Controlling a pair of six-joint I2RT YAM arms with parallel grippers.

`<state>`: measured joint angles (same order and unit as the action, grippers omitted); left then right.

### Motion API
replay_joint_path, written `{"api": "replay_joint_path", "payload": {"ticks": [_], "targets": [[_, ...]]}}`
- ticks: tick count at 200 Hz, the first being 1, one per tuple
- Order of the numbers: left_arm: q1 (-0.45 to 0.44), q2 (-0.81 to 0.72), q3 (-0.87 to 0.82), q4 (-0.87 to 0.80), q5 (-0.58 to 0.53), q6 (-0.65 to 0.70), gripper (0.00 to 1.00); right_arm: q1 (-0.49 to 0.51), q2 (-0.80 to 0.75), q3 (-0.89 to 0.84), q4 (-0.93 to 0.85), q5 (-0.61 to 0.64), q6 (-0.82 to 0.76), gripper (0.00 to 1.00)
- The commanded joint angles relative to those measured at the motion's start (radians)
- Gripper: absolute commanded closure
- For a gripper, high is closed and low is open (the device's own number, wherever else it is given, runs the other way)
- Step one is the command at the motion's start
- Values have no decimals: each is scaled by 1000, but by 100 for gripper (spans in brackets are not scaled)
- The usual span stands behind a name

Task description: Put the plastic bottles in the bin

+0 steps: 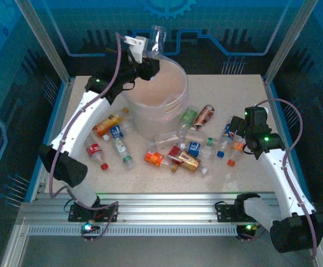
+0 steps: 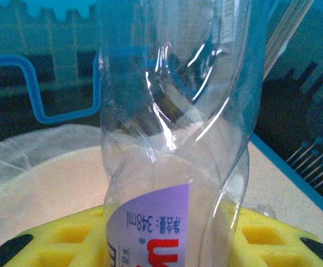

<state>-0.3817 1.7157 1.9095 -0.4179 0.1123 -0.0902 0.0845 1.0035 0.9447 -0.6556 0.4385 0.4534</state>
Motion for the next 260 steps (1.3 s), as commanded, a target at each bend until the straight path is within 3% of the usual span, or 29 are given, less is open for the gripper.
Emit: {"api": "replay_joint_path", "payload": {"ticks": [1, 118, 198, 232, 260], "targets": [[-11, 12, 10, -10, 35, 47, 79, 11, -12, 32, -38, 14, 22, 0], [-9, 97, -66, -223, 2, 181, 77, 12, 2, 28, -48, 15, 36, 0], [-8, 202, 10, -381, -35, 243, 74, 11, 6, 27, -72, 46, 51, 0], [-8, 261, 52, -403, -55, 266, 69, 11, 0, 24, -71, 48, 50, 0], [-7, 308, 88, -422, -63, 268, 52, 12, 0, 24, -73, 49, 47, 0]]}}
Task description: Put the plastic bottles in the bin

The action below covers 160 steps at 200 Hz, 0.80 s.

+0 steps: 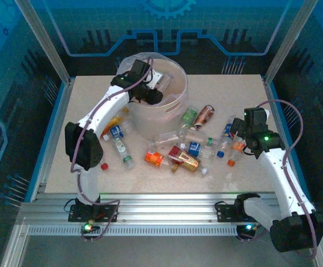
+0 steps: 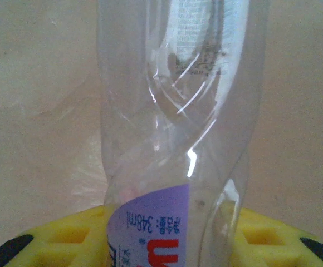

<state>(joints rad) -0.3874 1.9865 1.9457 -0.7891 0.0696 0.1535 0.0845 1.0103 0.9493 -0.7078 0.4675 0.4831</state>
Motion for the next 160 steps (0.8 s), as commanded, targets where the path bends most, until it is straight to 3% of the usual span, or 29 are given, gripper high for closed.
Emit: {"api": "replay_joint_path", "payload": {"ticks": [1, 71, 110, 160], "targets": [[-2, 38, 53, -52, -21, 23, 51, 12, -8, 20, -21, 21, 17, 0], [-2, 33, 83, -59, -40, 10, 23, 12, -11, 17, -21, 25, 17, 0], [-2, 5, 127, -72, -43, -9, 2, 11, -22, 17, -27, 36, 16, 0], [-2, -116, 143, -30, -80, -63, 1, 11, -48, 19, -30, 51, 6, 0]]}}
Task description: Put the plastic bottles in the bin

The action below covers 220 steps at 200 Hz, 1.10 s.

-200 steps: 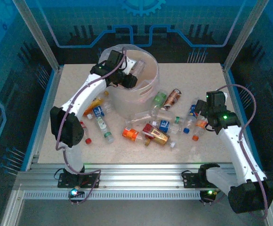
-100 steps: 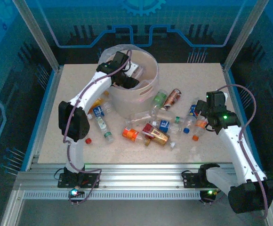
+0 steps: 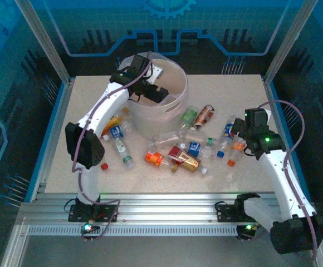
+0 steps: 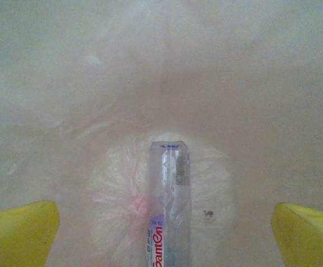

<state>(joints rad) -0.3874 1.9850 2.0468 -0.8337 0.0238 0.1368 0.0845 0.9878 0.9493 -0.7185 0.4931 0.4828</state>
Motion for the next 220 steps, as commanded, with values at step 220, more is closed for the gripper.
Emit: {"api": "replay_joint_path", "payload": {"ticks": [220], "targets": [[383, -1099, -1054, 89, -343, -704, 1, 7, -8, 35, -10, -19, 2, 0]]}}
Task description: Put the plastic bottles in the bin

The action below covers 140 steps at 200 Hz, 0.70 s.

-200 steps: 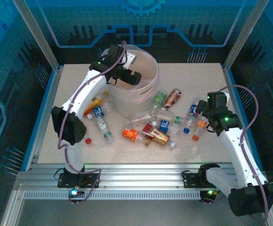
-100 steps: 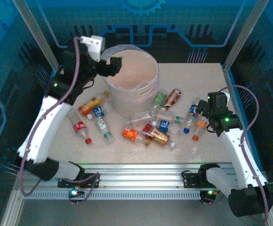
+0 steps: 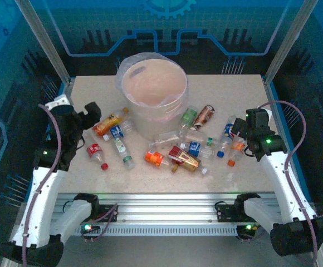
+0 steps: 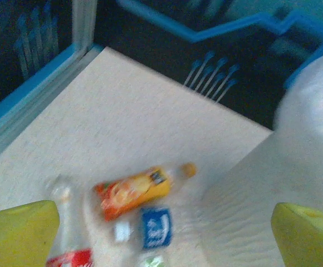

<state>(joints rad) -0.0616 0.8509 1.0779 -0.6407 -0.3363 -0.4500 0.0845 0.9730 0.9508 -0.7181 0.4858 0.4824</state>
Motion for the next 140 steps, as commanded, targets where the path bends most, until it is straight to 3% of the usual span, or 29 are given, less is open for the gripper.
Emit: {"api": "replay_joint_path", "payload": {"ticks": [1, 48, 140], "targets": [[59, 38, -90, -106, 20, -119, 1, 6, 7, 34, -10, -12, 1, 0], [157, 133, -262, -53, 160, -183, 1, 6, 21, 40, -31, -11, 10, 0], [233, 314, -410, 124, 243, -200, 1, 6, 36, 46, -37, -7, 15, 0]]}}
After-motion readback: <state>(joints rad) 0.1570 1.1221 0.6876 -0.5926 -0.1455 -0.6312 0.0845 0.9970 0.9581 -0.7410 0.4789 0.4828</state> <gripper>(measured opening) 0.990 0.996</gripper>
